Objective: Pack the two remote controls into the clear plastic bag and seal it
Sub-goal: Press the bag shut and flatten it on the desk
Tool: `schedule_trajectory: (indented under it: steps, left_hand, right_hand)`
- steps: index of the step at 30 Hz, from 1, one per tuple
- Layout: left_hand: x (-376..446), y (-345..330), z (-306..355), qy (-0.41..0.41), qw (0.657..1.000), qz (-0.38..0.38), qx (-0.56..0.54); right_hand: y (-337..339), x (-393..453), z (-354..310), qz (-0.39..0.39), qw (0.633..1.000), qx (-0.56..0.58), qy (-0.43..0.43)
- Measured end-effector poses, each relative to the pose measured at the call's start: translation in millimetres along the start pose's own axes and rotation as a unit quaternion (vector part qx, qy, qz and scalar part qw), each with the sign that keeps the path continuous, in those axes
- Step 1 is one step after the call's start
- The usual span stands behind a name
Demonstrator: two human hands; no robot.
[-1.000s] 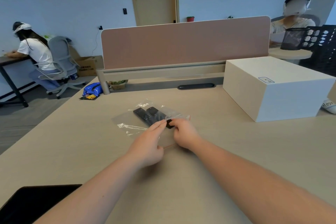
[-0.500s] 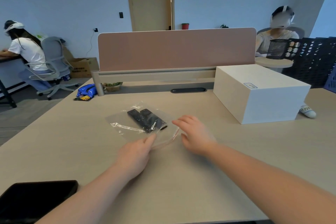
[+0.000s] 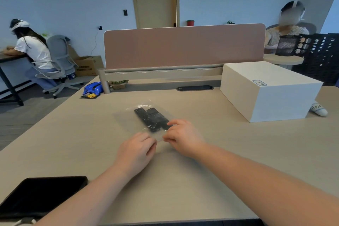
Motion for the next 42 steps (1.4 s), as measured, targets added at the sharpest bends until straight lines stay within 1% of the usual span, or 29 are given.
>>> schedule_trajectory:
  steps: [4, 8, 10, 12, 14, 19, 28, 31, 38, 42]
  left_hand:
    - [-4.8, 2.7, -8.8, -0.014, 0.999, 0.033, 0.017]
    - [-4.0, 6.2, -12.5, -0.022, 0.998, 0.058, 0.005]
    - [-3.4, 4.5, -11.7, -0.034, 0.998, 0.052, -0.003]
    - [-2.8, 2.5, -12.2, -0.037, 0.998, 0.047, -0.012]
    - [-2.3, 1.7, -12.2, -0.032, 0.998, 0.046, -0.013]
    - [-1.3, 2.0, -13.1, -0.004, 0.998, 0.049, -0.046]
    - [1.7, 3.8, -12.5, 0.034, 0.997, 0.036, -0.053]
    - [2.7, 7.2, -11.3, 0.042, 0.997, 0.049, -0.049]
    - [4.7, 7.8, -15.8, 0.050, 0.996, 0.045, -0.057]
    - [3.2, 9.4, -13.0, 0.048, 0.998, 0.037, -0.031]
  right_hand:
    - [2.1, 2.3, 3.8, -0.048, 0.997, 0.022, -0.052]
    - [4.9, 2.8, -2.3, -0.029, 0.999, 0.013, -0.037]
    - [4.5, 3.9, -8.2, -0.005, 1.000, 0.001, -0.007]
    - [5.6, 5.6, -15.3, 0.002, 1.000, -0.001, 0.015]
    - [7.0, 6.7, -18.4, 0.013, 1.000, -0.001, 0.024]
    - [9.4, 9.2, -20.4, 0.009, 1.000, 0.008, 0.028]
    - [6.2, 11.3, -23.8, 0.017, 0.999, 0.018, 0.030]
    - [6.6, 14.2, -25.2, 0.023, 0.999, 0.016, 0.034]
    - [-3.9, 16.1, -25.9, 0.016, 1.000, -0.008, 0.003]
    - [-3.5, 16.7, -28.3, 0.013, 0.999, -0.048, 0.004]
Point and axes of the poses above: each hand's wrist, its own x-axis towards the middle knuckle, its own y-axis out of the back of the hand, z = x × y, the point moved 3 cm from there along x, towards the middle knuckle, and after that the axes turned 10 degrees about -x, right-handed, at the moved point
